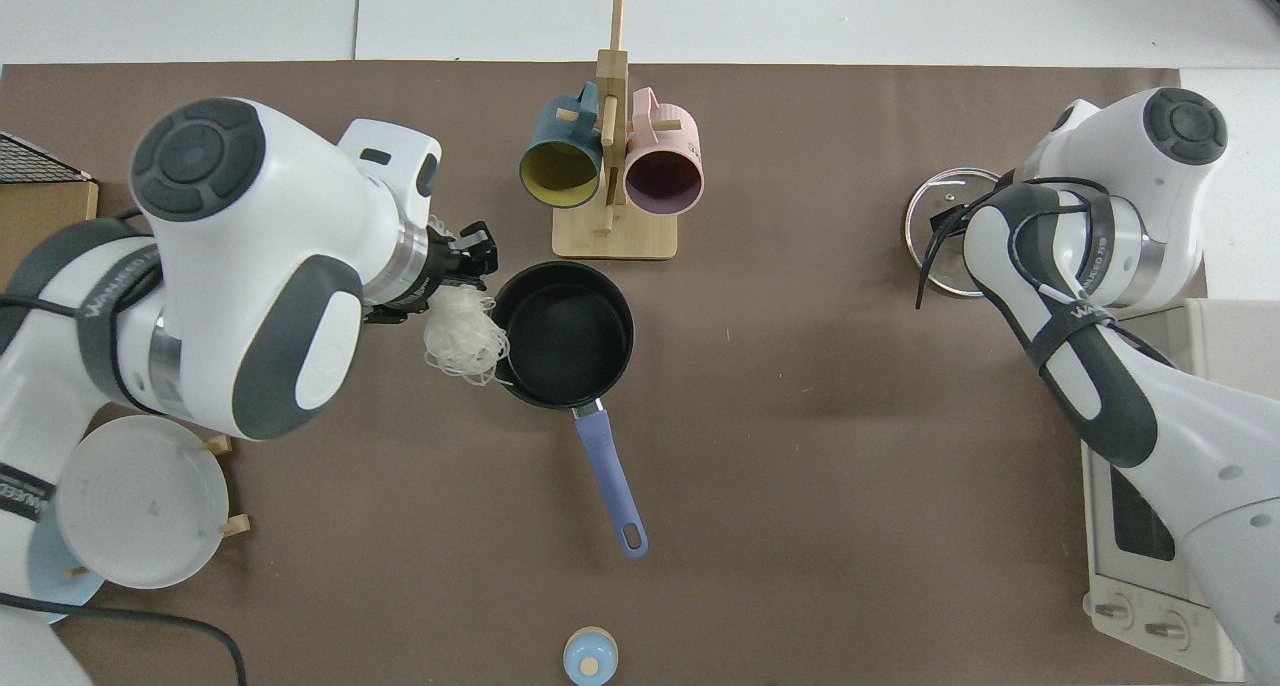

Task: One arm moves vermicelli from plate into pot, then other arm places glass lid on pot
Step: 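Lift the vermicelli with the left gripper and carry it over the saucepan, then release the vermicelli into the saucepan while the right gripper lifts the lid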

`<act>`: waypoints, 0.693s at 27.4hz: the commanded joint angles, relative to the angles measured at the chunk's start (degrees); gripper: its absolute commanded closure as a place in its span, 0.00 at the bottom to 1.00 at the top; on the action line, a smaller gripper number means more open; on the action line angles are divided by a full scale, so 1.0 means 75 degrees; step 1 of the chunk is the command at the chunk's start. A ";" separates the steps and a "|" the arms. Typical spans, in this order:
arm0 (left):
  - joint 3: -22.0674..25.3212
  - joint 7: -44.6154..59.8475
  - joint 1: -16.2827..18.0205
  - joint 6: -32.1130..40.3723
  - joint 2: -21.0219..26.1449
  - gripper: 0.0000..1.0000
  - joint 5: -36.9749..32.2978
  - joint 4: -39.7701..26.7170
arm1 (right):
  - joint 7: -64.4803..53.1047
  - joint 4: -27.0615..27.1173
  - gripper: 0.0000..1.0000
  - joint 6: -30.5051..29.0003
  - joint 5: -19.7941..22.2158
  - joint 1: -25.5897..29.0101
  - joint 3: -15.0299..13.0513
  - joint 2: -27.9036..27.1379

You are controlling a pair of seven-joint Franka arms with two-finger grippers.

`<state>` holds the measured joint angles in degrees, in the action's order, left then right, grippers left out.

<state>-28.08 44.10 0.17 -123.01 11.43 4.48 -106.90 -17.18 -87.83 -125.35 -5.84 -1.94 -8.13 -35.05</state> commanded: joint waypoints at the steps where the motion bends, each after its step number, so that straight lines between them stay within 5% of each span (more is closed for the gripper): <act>1: -0.0017 -0.0149 -0.0116 -0.0496 0.0046 1.00 0.0176 -0.0255 | -0.0311 -0.0043 0.52 0.0190 -0.0264 0.0048 0.0018 0.0114; 6: 0.0006 -0.0056 -0.0269 -0.0847 0.0397 1.00 0.0059 -0.0243 | -0.0206 -0.0019 0.84 0.0225 -0.0276 -0.0057 -0.0005 0.0196; 11: 0.0006 0.0377 -0.0339 -0.1082 0.0702 1.00 -0.0397 -0.0255 | -0.0170 0.0226 0.99 0.0470 -0.0276 -0.0104 -0.0006 0.0325; 19: 0.0018 0.0753 -0.0421 -0.1410 0.1054 1.00 -0.0643 -0.0255 | -0.0170 0.0344 1.00 0.0775 -0.0276 -0.0128 0.0006 0.0805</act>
<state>-28.52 46.51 -1.91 -130.84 18.63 1.52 -108.34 -17.18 -85.26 -122.29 -6.22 -2.90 -8.04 -32.48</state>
